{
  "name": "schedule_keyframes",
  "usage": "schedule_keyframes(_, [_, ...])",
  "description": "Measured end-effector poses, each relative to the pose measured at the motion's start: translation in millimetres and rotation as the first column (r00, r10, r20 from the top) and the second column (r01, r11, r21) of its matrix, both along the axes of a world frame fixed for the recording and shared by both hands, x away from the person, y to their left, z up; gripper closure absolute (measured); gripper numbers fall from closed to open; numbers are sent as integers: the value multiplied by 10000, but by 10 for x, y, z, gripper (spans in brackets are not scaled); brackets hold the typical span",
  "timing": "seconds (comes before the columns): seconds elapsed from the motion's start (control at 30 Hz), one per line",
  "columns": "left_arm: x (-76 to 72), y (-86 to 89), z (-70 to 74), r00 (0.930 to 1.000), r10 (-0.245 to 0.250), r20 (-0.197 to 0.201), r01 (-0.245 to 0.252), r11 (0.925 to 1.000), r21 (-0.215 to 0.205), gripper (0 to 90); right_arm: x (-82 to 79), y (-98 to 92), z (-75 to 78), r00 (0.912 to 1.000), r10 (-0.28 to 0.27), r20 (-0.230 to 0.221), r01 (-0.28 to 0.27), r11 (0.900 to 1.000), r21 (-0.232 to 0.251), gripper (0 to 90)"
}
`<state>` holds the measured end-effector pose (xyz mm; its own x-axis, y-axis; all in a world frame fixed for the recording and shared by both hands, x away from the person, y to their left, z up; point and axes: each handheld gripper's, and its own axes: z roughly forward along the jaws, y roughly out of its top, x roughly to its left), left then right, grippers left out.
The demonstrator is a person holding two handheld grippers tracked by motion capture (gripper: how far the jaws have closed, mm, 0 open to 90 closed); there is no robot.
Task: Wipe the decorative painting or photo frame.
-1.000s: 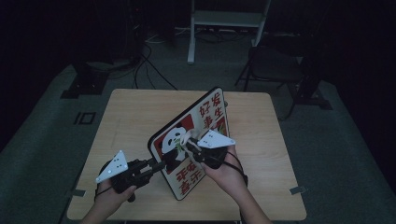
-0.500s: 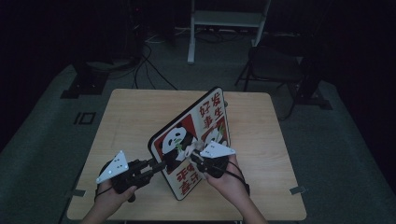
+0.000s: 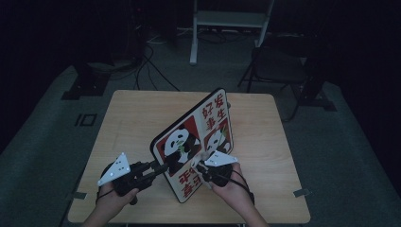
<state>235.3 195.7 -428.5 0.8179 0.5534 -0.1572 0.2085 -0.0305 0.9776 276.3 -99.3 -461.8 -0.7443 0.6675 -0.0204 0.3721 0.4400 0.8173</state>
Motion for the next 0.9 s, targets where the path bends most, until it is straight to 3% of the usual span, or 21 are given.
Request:
schedule_keyframes(0.67, [1,-6,1,10000,-82,-6,82,10000,-8,735,-50,-45,-416,9930,-47,-1180,-77,9944,-1050,781])
schedule_keyframes(0.9, [5,-1,-1,9999,-111,-28,111,9999,-26,735,-52,-70,-394,9915,-101,-1295,-11,9962,-866,783])
